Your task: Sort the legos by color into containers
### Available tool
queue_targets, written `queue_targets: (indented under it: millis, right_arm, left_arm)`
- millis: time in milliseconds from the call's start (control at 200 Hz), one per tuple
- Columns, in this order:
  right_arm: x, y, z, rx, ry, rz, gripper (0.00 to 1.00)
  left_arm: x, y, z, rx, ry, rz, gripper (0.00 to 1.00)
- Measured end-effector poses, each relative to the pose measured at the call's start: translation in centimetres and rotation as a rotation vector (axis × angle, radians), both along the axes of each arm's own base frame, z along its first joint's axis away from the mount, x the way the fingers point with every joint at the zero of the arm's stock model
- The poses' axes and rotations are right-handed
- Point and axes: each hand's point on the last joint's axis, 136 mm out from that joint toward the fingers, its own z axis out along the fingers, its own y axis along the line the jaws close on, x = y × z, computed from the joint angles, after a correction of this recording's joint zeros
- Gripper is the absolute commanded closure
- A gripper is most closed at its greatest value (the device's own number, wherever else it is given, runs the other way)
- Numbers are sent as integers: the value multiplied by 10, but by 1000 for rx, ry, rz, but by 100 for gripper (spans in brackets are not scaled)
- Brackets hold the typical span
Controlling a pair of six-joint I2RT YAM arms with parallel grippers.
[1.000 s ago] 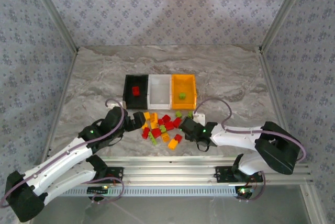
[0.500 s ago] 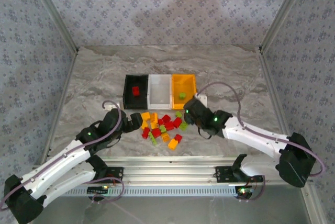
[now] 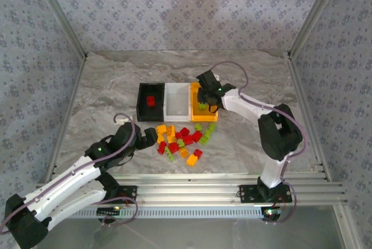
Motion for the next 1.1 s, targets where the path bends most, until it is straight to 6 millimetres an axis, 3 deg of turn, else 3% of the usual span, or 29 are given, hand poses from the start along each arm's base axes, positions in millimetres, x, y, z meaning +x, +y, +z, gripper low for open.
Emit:
queue_targets:
  millis: [190, 320, 435, 600, 710, 795, 944, 989, 1104]
  right_arm:
    - [8, 6, -3, -14, 10, 13, 32]
    - [8, 7, 5, -9, -3, 18, 28]
    - [-4, 7, 26, 10, -41, 30, 24]
    - [-52, 14, 67, 60, -125, 93, 21]
    - [-97, 21, 76, 86, -148, 155, 19]
    - [-133, 27, 66, 91, -129, 206, 18]
    - [-195, 29, 23, 66, -38, 291, 17]
    - [-209, 28, 12, 50, -11, 316, 12]
    - [-241, 32, -8, 17, 40, 385, 12]
  left_arm:
    - [-4, -4, -3, -7, 24, -23, 1]
    - [-6, -8, -10, 9, 55, -53, 2]
    - [-7, -12, -14, 20, 75, -79, 1]
    - [-5, -18, -6, 2, 65, -96, 1]
    - [-3, -20, -1, -4, 53, -108, 1]
    - [-3, -21, 4, -9, 41, -114, 0]
    - [-5, -19, 9, -23, 23, -114, 0]
    - [-5, -19, 12, -30, 16, -114, 0]
    - [-7, -16, 12, -40, 4, -112, 1]
